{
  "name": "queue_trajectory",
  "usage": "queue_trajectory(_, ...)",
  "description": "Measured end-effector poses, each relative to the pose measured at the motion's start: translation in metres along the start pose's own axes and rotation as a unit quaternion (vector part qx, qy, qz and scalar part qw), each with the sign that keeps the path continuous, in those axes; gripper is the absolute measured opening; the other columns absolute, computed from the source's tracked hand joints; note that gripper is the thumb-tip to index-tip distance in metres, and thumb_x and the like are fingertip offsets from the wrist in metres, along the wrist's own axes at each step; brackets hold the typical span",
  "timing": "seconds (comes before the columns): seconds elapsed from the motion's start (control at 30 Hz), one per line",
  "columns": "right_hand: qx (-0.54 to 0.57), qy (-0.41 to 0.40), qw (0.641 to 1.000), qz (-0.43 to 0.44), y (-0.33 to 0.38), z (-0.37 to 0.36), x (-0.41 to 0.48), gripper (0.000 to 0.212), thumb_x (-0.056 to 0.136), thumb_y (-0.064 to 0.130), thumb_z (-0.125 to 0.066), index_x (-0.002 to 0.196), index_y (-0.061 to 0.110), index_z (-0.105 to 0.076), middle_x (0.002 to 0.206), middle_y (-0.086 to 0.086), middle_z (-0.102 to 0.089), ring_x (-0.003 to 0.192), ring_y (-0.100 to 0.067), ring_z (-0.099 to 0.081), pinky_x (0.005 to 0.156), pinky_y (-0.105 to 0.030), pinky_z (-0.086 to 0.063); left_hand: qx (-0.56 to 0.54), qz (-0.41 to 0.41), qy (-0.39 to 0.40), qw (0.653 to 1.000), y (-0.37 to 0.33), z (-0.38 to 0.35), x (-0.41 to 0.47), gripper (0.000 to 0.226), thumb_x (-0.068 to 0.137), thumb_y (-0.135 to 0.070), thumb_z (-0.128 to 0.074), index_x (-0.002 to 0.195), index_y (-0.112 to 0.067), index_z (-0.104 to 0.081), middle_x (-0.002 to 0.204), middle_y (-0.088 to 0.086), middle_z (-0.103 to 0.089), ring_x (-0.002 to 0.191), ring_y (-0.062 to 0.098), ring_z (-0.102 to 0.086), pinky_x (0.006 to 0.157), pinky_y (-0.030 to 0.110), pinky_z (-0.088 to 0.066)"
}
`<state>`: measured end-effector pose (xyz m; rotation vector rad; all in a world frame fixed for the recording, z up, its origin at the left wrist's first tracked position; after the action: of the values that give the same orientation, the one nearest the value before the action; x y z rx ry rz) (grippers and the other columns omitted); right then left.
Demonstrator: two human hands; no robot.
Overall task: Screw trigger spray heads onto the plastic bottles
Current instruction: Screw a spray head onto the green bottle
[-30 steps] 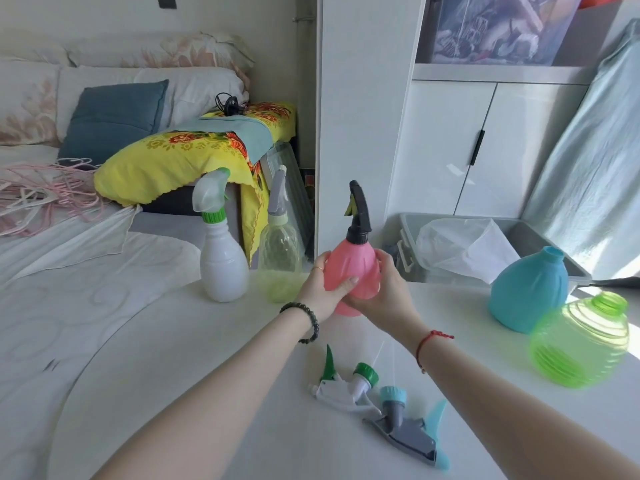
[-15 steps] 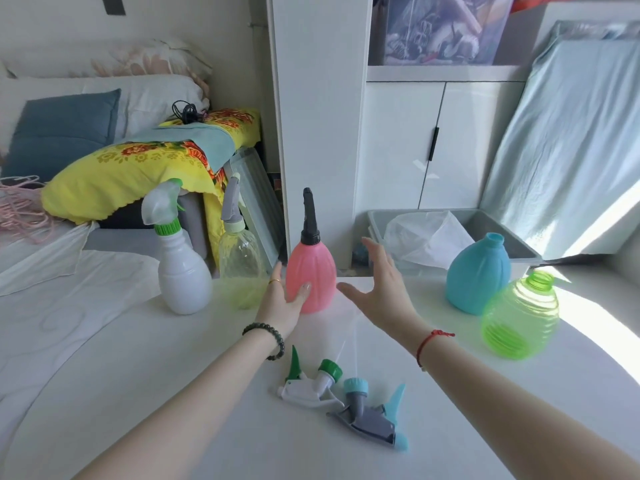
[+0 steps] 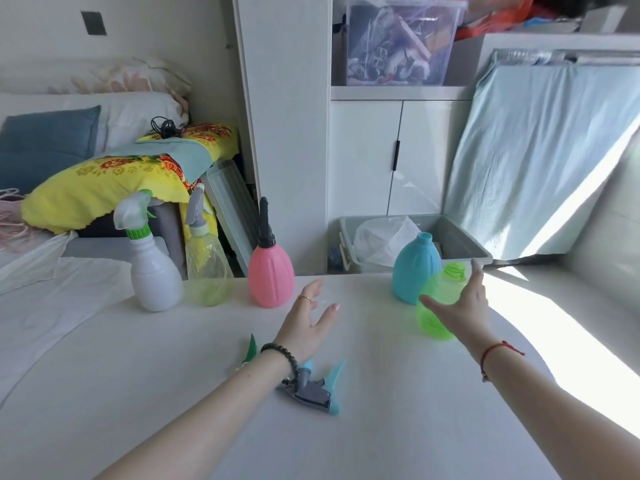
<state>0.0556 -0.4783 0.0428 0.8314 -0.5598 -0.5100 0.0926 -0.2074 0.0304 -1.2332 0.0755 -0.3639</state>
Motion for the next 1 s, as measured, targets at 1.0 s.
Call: queue_trajectory(1.0, 0.050, 0.364, 0.906, 0.210, 0.151, -0.081, -0.171, 0.050, 0.090, 0.017, -0.052, 0.136, 0.023, -0.035, 0.141, -0.005, -0.043, 0.124, -0.023, -0.046, 0.099, -0.029, -0.037, -0.024, 0.012, -0.072, 0.997, 0.034, 0.122, -0.111, 0.081, 0.057, -0.025, -0.085, 0.116, -0.040, -0.031, 0.114, -0.016, -0.055, 0.096, -0.017, -0.054, 0.076, 0.005, -0.044)
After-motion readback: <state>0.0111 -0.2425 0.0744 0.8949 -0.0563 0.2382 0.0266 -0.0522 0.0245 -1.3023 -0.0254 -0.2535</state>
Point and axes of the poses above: each hand's wrist, its own x-axis towards the middle knuckle, its own z-axis out of the back of the hand, y = z × x, the point moved 7 cm from there along x, towards the middle knuckle
